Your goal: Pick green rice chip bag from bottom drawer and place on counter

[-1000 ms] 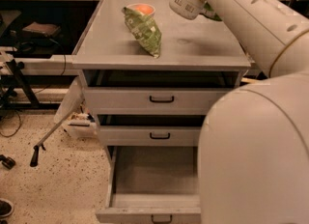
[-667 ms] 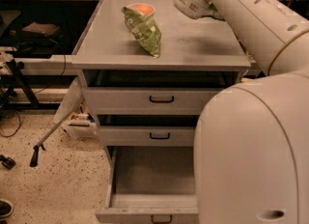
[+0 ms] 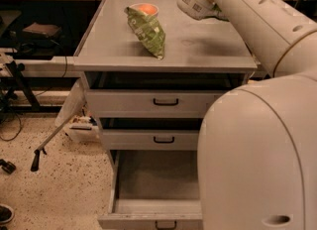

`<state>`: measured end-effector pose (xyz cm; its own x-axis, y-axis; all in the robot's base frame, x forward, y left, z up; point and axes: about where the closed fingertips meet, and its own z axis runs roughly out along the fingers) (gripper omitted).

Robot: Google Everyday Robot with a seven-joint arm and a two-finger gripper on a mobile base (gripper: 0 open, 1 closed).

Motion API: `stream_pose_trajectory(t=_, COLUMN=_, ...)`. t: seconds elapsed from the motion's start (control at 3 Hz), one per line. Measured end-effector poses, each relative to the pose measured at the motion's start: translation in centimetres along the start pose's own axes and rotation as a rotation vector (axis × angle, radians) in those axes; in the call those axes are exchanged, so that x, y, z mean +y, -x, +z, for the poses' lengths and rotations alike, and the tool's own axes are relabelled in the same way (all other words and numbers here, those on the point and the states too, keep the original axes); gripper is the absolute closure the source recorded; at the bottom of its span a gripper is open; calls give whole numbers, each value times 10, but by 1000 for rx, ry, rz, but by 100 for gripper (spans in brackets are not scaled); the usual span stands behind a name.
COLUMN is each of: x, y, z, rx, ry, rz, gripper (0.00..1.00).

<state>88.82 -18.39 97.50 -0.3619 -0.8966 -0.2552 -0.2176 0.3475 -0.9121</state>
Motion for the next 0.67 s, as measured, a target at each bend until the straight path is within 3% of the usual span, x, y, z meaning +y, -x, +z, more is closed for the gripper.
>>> stream_pose_trajectory(t=0.33, x=25, y=-1, z=7, rx=-1, ry=67, rz=-44, gripper=100)
stream_pose_trajectory(t=0.67, x=87, y=-17, z=27, rx=23, ry=232, rz=-100, gripper=100)
